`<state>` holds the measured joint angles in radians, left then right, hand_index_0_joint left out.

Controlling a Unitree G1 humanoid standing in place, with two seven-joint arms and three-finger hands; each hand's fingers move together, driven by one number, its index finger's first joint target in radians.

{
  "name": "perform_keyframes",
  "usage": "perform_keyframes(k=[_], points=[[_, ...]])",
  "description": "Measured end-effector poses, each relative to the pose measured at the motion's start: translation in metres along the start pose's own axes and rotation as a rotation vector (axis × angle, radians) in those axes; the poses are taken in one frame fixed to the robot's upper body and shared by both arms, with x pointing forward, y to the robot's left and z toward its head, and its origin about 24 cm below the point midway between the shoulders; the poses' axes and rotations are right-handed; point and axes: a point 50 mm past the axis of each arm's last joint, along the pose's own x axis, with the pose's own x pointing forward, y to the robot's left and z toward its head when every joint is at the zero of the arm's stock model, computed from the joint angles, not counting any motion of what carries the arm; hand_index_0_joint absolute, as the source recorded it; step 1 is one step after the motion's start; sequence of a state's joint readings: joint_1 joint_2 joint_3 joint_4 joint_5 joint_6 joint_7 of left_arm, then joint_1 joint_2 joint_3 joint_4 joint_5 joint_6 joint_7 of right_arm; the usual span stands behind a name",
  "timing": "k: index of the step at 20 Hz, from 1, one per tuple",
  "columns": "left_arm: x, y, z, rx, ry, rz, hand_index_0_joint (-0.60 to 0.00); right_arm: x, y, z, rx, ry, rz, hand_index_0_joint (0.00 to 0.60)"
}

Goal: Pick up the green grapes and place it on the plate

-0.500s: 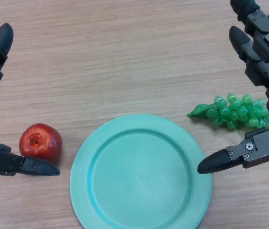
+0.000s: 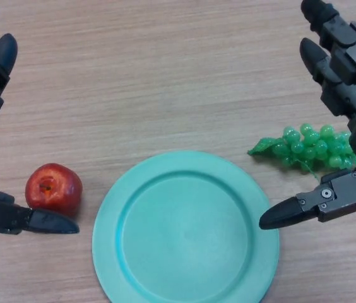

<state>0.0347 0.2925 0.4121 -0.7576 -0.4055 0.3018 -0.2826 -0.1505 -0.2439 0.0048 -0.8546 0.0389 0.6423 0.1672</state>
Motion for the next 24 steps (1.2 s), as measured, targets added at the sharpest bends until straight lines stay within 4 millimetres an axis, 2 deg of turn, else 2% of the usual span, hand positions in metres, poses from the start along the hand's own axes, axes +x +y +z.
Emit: perform_keyframes(k=[3,4,10,13,14,15,16,17,18,19,20,21,24], points=[[-0.001,0.009,-0.014,0.065,0.047,0.058,0.000,0.012,-0.008,-0.022,-0.052,0.026,-0.004,0.000],[-0.004,0.009,-0.018,0.065,0.061,0.070,0.000,0.018,-0.014,-0.036,-0.076,0.061,-0.019,0.000],[-0.005,0.008,-0.017,0.086,0.037,0.068,0.000,0.044,-0.049,-0.102,-0.299,0.196,-0.050,0.000],[-0.006,0.008,-0.017,0.086,0.038,0.069,0.000,0.051,-0.057,-0.133,-0.347,0.299,-0.047,0.000],[-0.007,0.009,-0.017,0.087,0.041,0.073,0.000,0.051,-0.059,-0.144,-0.429,0.347,-0.056,0.000],[-0.008,0.008,-0.018,0.083,0.042,0.075,0.000,0.052,-0.060,-0.150,-0.489,0.377,-0.057,0.049],[-0.009,0.008,-0.019,0.079,0.047,0.079,0.000,0.052,-0.062,-0.152,-0.507,0.390,-0.052,0.200],[-0.010,0.008,-0.020,0.077,0.049,0.081,0.000,0.053,-0.061,-0.152,-0.511,0.383,-0.048,0.300],[-0.010,0.008,-0.020,0.076,0.050,0.082,0.000,0.057,-0.061,-0.152,-0.539,0.361,-0.040,0.450],[-0.011,0.008,-0.020,0.075,0.051,0.083,0.000,0.059,-0.059,-0.155,-0.608,0.356,-0.030,0.550],[-0.014,0.008,-0.021,0.073,0.059,0.084,0.000,0.061,-0.056,-0.165,-0.768,0.376,0.035,0.600],[-0.015,0.008,-0.022,0.072,0.066,0.082,0.000,0.059,-0.055,-0.172,-0.829,0.406,0.071,0.600],[-0.016,0.009,-0.023,0.068,0.069,0.091,0.000,0.060,-0.051,-0.172,-0.891,0.397,0.110,0.600]])
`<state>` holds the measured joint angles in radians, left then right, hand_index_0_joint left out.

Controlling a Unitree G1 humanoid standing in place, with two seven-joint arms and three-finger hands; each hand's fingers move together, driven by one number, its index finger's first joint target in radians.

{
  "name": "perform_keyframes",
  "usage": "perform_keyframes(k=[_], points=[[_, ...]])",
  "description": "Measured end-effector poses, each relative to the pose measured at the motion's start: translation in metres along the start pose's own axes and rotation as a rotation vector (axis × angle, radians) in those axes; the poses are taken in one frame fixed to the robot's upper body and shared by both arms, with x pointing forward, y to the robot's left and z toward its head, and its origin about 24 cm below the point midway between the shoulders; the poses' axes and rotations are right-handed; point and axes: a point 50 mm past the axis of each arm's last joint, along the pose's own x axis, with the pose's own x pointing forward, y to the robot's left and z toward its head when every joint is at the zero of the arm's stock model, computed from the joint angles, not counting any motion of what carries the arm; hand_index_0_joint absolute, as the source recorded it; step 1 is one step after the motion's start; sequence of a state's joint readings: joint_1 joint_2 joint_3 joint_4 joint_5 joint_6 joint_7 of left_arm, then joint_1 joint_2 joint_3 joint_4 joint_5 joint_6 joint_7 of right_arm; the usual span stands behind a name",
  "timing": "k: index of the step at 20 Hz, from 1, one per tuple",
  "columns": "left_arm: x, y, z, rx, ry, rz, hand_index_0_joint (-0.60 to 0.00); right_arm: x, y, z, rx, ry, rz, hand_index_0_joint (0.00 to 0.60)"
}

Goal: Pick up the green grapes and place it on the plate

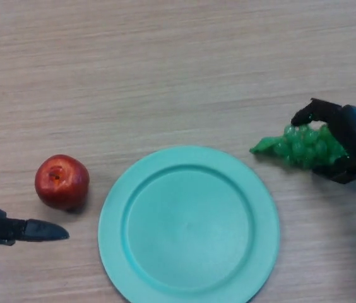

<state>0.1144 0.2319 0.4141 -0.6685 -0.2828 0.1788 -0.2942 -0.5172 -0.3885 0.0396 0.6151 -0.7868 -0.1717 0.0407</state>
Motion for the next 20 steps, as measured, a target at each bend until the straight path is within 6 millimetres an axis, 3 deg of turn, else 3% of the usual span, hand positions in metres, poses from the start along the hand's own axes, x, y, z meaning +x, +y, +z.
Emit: perform_keyframes(k=[3,5,11,13,15,17,18,19,20], points=[[-0.001,0.000,0.000,0.000,-0.001,0.003,0.000,0.000,-0.002,0.003,-0.020,-0.013,0.001,0.600],[-0.002,0.000,-0.001,0.000,0.000,0.003,0.000,0.000,-0.014,0.019,-0.036,-0.067,-0.021,0.600],[-0.002,0.001,-0.001,0.001,-0.006,0.005,0.000,-0.013,-0.057,0.092,0.182,-0.233,-0.109,0.600],[-0.002,0.002,-0.003,-0.004,0.003,0.010,0.000,-0.025,-0.058,0.118,0.230,-0.298,-0.093,0.600],[0.001,0.003,-0.004,-0.006,-0.002,0.012,0.000,-0.033,-0.045,0.144,0.235,-0.369,-0.034,0.600],[0.001,0.006,-0.006,-0.004,0.007,0.025,0.000,-0.041,-0.030,0.160,0.213,-0.428,0.023,0.400],[-0.001,0.010,-0.007,0.002,0.014,0.043,0.000,-0.042,-0.025,0.162,0.209,-0.434,0.052,0.251],[-0.001,0.012,-0.007,0.004,0.014,0.057,0.000,-0.043,-0.026,0.162,0.215,-0.424,0.053,0.151],[-0.001,0.012,-0.007,0.004,0.015,0.070,0.000,-0.047,-0.030,0.163,0.228,-0.418,0.035,0.008]])
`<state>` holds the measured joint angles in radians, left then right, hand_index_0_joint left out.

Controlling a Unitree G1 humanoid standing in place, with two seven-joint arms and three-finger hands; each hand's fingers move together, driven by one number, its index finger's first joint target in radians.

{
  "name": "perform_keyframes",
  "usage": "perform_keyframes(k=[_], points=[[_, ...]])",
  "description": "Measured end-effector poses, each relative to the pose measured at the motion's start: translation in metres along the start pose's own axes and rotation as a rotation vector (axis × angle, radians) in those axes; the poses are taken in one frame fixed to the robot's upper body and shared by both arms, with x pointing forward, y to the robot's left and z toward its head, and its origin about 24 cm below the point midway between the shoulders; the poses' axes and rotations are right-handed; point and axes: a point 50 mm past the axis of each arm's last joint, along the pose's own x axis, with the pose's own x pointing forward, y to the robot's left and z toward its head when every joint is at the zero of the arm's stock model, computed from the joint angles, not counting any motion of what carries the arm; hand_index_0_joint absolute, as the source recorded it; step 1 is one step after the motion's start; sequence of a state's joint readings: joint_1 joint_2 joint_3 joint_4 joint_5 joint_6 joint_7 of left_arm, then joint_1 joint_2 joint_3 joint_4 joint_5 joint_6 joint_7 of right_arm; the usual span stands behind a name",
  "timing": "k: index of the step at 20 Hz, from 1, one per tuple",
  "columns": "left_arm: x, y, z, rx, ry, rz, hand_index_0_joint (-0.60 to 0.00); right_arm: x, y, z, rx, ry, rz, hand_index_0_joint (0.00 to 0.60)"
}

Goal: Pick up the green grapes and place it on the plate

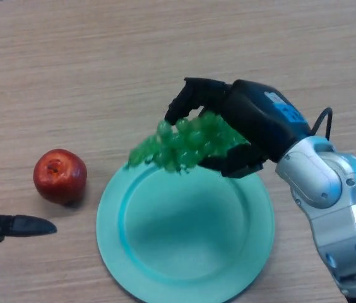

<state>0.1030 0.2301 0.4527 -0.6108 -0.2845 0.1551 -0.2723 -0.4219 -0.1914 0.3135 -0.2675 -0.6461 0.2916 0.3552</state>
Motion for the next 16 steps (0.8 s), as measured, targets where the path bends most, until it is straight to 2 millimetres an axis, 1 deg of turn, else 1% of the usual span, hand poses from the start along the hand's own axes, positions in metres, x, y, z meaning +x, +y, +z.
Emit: perform_keyframes(k=[2,3,5,7,9,10,12,13,14,16], points=[[0.001,0.001,-0.003,-0.005,0.009,0.006,0.000,-0.005,-0.008,0.012,-0.001,-0.044,-0.041,0.000],[0.002,0.001,-0.003,-0.005,0.008,0.007,0.000,-0.006,-0.009,0.013,-0.001,-0.051,-0.045,0.000],[0.002,0.001,-0.003,-0.003,0.003,0.011,0.000,-0.009,-0.008,0.011,0.038,-0.027,-0.040,0.000],[0.002,0.000,-0.002,-0.001,-0.001,0.007,0.000,-0.015,-0.010,0.007,0.103,0.002,-0.032,0.000],[0.003,-0.003,0.000,-0.001,-0.014,-0.007,0.000,-0.029,-0.021,0.009,0.244,-0.004,-0.057,0.000],[0.004,-0.006,0.002,-0.003,-0.024,-0.017,0.000,-0.040,-0.028,0.011,0.320,-0.019,-0.081,0.000],[0.005,-0.008,0.003,-0.008,-0.030,-0.026,0.000,-0.059,-0.035,0.016,0.473,-0.042,-0.111,0.000],[0.004,-0.009,0.005,-0.006,-0.036,-0.032,0.000,-0.067,-0.036,0.018,0.522,-0.051,-0.128,0.000],[0.003,-0.011,0.012,-0.003,-0.064,-0.044,0.000,-0.075,-0.038,0.019,0.564,-0.063,-0.157,0.000],[0.001,-0.016,0.026,-0.053,-0.123,-0.074,0.000,-0.087,-0.037,0.020,0.631,-0.072,-0.197,0.000]])
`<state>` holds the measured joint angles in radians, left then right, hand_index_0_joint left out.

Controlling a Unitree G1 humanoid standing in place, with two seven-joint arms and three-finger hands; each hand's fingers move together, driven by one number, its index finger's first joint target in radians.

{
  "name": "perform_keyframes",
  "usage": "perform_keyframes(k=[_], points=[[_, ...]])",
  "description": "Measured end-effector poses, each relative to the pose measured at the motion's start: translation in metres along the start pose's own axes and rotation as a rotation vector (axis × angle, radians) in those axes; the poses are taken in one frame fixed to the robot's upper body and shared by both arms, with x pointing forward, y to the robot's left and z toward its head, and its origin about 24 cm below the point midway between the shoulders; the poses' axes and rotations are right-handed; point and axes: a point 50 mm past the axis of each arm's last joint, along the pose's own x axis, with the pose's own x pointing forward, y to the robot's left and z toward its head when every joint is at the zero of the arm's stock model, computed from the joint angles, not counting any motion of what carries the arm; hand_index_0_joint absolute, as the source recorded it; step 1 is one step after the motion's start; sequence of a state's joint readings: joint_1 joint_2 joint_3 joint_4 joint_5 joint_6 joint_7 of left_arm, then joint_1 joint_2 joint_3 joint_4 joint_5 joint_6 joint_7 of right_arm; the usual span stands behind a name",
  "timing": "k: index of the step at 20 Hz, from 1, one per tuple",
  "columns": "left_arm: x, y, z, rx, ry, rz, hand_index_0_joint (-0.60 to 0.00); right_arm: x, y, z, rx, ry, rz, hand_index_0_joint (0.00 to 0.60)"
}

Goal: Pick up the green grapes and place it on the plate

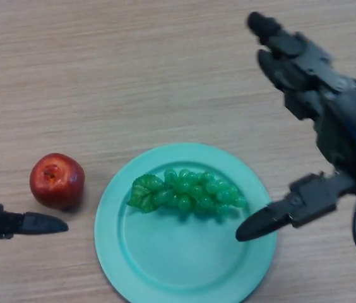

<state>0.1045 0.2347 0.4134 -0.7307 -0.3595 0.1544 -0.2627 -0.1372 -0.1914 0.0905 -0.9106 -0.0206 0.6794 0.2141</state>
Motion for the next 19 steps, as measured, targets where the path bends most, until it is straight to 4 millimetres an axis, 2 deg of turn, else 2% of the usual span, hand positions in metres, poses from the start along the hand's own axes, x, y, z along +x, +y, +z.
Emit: perform_keyframes(k=[3,6,9,13,16,19], points=[[0.000,-0.004,0.004,-0.012,0.012,-0.016,0.000,-0.008,0.001,0.004,0.077,-0.024,-0.018,0.000],[0.000,-0.005,0.001,0.011,0.055,-0.017,0.000,-0.011,0.002,0.009,0.084,-0.046,-0.005,0.000],[0.004,-0.010,0.015,0.051,0.002,-0.034,0.000,-0.013,-0.004,0.010,0.091,-0.051,-0.029,0.000],[0.003,-0.018,0.022,-0.069,0.027,-0.091,0.000,-0.012,-0.002,0.009,0.098,-0.045,-0.039,0.000],[0.000,-0.014,0.027,-0.052,0.018,-0.063,0.000,-0.012,0.005,0.009,0.088,-0.041,-0.004,0.000],[0.002,-0.013,0.024,-0.049,0.029,-0.062,0.000,-0.011,0.008,0.009,0.083,-0.043,-0.010,0.000]])
